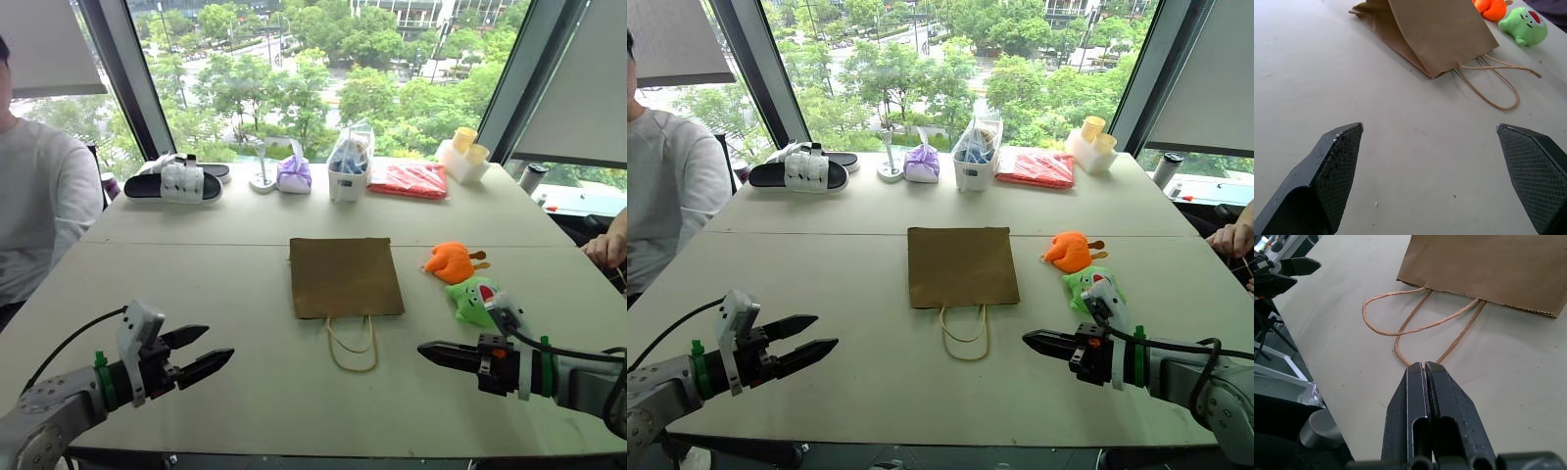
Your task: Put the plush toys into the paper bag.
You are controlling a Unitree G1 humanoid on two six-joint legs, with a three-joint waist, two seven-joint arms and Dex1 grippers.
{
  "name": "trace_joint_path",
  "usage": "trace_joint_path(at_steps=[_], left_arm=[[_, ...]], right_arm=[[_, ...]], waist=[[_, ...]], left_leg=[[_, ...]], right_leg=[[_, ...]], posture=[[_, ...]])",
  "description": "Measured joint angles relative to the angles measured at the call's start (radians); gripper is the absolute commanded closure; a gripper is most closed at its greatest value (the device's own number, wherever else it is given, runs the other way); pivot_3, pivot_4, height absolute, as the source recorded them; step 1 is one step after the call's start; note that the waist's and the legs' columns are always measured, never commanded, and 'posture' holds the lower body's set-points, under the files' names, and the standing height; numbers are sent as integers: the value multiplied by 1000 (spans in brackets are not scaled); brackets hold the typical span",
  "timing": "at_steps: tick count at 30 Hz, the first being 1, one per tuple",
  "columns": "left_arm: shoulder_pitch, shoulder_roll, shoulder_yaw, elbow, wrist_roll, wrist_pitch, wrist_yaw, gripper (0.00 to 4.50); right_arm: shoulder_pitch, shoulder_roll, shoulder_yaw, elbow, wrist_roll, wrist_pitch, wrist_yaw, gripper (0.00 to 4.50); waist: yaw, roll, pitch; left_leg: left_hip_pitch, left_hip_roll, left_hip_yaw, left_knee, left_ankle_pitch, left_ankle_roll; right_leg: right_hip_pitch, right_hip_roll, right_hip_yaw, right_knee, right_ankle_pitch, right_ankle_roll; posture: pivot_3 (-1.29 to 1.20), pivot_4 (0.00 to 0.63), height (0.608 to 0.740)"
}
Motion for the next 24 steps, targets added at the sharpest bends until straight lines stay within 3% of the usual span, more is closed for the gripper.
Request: trace_joint_path(at_steps=[11, 14, 19, 24], left_arm=[[-25, 0, -4, -20, -11, 18, 14, 25], [-93, 31, -51, 10, 50, -23, -1, 25], [-418, 97, -249, 129, 226, -174, -125, 25], [-572, 4, -482, 251, 378, -369, -260, 25]], right_arm=[[1, 7, 8, -1, -1, 0, -13, 4500], [16, 15, 4, -10, 1, 0, -27, 4500], [48, 16, -14, -44, 6, 7, -46, 4500], [77, 34, -33, -87, 22, 16, -87, 4500]], waist=[[0, 0, 0], [3, 0, 0], [5, 0, 0], [-8, 1, -1]], left_leg=[[0, 0, 0, 0, 0, 0], [0, 0, 1, 1, 0, 0], [0, -2, 1, 2, 0, 0], [2, -2, 3, 0, -1, 1]], right_leg=[[0, 0, 0, 0, 0, 0], [1, 0, -1, 1, 0, 0], [2, 0, -2, 0, 1, -1], [0, 0, -1, 1, 3, 3]], posture=[[0, 150, 740], [0, 150, 740], [0, 150, 740], [0, 150, 740]])
